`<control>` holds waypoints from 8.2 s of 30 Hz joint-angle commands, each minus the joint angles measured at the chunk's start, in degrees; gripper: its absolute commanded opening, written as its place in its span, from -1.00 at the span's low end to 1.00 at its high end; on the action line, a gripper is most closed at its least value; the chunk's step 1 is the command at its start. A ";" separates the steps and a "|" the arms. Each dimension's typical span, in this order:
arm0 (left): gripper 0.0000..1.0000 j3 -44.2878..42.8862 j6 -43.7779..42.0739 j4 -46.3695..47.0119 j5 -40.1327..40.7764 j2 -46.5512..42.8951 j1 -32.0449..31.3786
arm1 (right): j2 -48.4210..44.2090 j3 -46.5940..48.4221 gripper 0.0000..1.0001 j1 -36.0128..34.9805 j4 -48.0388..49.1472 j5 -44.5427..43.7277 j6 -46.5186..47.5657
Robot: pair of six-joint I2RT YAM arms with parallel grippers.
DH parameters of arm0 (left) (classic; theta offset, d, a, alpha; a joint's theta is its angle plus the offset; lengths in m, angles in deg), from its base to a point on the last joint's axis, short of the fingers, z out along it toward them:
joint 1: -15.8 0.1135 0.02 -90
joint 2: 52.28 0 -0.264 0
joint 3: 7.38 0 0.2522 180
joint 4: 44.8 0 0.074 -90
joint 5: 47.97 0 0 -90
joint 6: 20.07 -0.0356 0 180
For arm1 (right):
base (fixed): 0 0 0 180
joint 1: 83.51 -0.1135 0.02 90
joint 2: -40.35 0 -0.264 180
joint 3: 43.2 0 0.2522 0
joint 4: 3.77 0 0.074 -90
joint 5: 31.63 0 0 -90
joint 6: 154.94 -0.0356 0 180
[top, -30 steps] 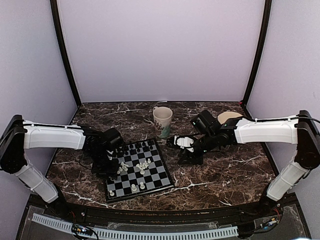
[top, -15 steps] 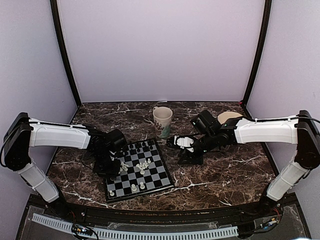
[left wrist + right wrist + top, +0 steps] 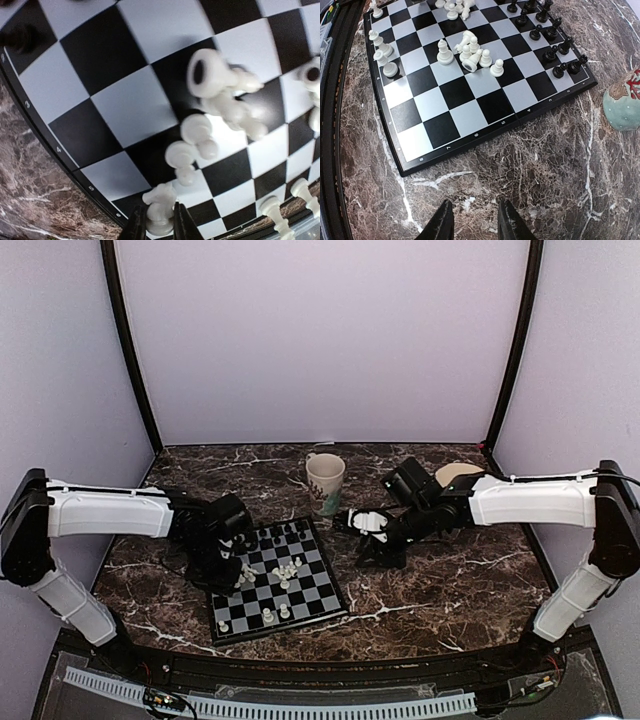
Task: Set up the chess pieces on the board
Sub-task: Pick up the knight from the chessboard, then pass from the left arm to the right, then place the knight at g1, then adjust the chess pile on the chessboard.
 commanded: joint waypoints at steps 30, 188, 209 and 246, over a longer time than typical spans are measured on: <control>-0.77 4.81 -38.19 52.62 4.20 -10.99 -5.97 | 27.86 46.09 -0.05 6.24 -18.98 36.96 -29.17; 0.36 -1.21 -32.81 46.41 -4.08 -16.11 20.04 | 15.48 25.35 -0.39 -17.54 -16.71 -11.66 2.26; -0.18 -10.98 -39.33 12.49 -6.98 -5.86 9.24 | -4.89 0.74 -0.38 8.41 1.31 3.03 -4.36; -0.31 -12.25 -54.30 4.18 3.63 4.69 5.72 | -5.78 -2.52 -0.39 12.41 3.80 10.34 -4.36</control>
